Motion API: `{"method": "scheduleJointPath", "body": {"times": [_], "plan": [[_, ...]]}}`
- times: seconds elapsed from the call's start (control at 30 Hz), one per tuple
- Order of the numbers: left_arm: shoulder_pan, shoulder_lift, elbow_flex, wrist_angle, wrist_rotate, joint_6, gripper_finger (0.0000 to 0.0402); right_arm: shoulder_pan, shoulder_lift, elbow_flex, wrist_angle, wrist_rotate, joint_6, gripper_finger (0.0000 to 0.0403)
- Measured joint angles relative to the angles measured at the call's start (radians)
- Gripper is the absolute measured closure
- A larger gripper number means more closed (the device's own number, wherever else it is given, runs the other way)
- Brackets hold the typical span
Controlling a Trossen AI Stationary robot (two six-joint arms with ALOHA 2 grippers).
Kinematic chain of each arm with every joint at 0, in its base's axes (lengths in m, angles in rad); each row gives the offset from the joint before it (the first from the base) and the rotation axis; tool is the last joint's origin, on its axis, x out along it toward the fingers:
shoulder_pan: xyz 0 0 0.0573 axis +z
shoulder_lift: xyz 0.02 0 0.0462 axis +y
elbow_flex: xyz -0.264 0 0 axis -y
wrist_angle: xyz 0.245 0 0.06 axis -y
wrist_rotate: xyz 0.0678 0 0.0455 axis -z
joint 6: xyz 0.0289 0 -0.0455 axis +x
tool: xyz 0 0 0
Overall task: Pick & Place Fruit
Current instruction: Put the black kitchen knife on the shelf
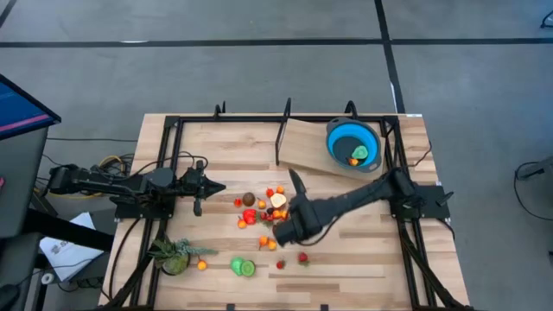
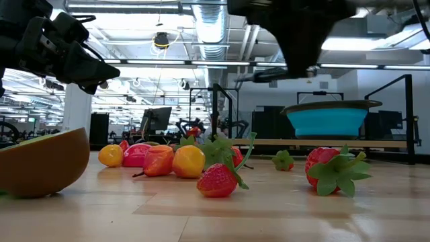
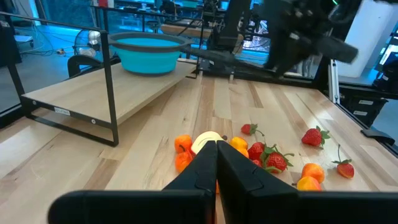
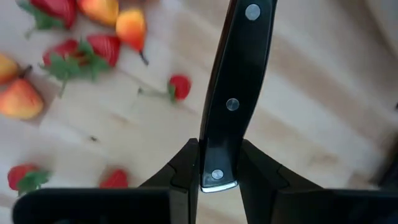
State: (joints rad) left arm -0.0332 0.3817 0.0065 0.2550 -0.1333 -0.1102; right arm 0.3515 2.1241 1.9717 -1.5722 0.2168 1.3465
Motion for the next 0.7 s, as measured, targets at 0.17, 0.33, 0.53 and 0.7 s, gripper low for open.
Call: {"method": "scheduleJointPath", "body": {"times": [0.17, 0.33, 0.53, 0.7], "plan": [[0.0, 0.0, 0.0, 0.0, 0.0, 0.0, 0.0401, -0.066, -0.059, 0.0, 0.001, 0.055, -0.139, 0.0331], [0.0, 0.0, 0.0, 0.0, 0.0, 0.0, 0.0401, -0.14, -0.117, -0.012, 0.006, 0.053, -0.26, 0.0331], [0.0, 0.0, 0.0, 0.0, 0.0, 0.0, 0.0401, -0.242, -0.168, -0.138, 0.003, 0.012, -0.327, 0.0331], [0.0, 0.0, 0.0, 0.0, 0.0, 0.0, 0.0401, -0.327, -0.221, -0.267, 0.078, -0.018, -0.353, 0.0331]]}}
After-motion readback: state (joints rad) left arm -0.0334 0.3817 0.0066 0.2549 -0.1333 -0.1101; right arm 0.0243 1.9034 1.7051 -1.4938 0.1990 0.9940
